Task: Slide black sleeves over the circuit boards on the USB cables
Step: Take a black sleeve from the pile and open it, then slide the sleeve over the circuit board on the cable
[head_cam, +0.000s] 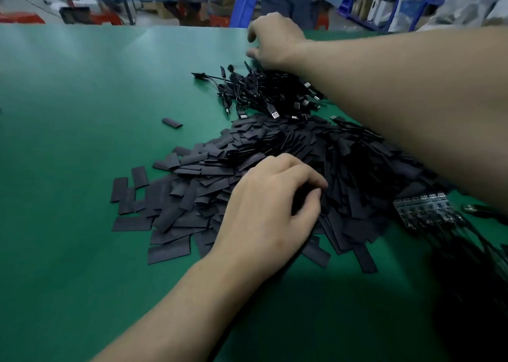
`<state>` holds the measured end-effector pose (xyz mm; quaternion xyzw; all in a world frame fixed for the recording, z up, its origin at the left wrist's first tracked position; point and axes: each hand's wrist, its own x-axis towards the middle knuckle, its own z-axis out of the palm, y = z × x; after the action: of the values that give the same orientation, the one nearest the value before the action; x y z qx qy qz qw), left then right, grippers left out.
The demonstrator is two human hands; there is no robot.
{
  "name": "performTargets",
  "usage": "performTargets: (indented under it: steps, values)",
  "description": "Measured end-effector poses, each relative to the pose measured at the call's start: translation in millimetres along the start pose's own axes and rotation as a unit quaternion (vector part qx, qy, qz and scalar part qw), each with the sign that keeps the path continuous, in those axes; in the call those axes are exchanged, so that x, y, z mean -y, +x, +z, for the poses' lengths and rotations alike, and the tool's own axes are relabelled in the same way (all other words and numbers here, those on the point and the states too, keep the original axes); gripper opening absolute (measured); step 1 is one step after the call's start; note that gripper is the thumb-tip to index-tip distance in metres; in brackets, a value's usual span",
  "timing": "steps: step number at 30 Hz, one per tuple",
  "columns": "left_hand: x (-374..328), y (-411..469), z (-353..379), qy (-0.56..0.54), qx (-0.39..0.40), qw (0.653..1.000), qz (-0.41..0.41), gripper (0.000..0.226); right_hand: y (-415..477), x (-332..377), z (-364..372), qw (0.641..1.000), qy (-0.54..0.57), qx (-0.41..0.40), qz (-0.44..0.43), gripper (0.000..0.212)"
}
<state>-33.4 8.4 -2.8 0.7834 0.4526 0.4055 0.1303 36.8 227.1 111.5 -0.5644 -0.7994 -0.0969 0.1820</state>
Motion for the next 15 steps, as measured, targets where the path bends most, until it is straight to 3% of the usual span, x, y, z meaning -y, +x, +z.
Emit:
performTargets:
  steps: [4, 9, 15]
  values:
    - [0, 0, 0, 0.002, 0.001, 1.0, -0.004, 0.013, -12, -8, 4, 0.999, -0.002, 0.029, -0.018, 0.04]
    - [-1, 0, 2, 0.009, -0.005, 1.0, 0.003, 0.013, -83, -46, -22, 0.994, 0.053, 0.056, -0.073, 0.022]
    - [-3, 1, 1, 0.018, 0.0, 1.0, 0.008, 0.013, -206, -101, -78, 0.963, 0.111, 0.242, -0.04, 0.014]
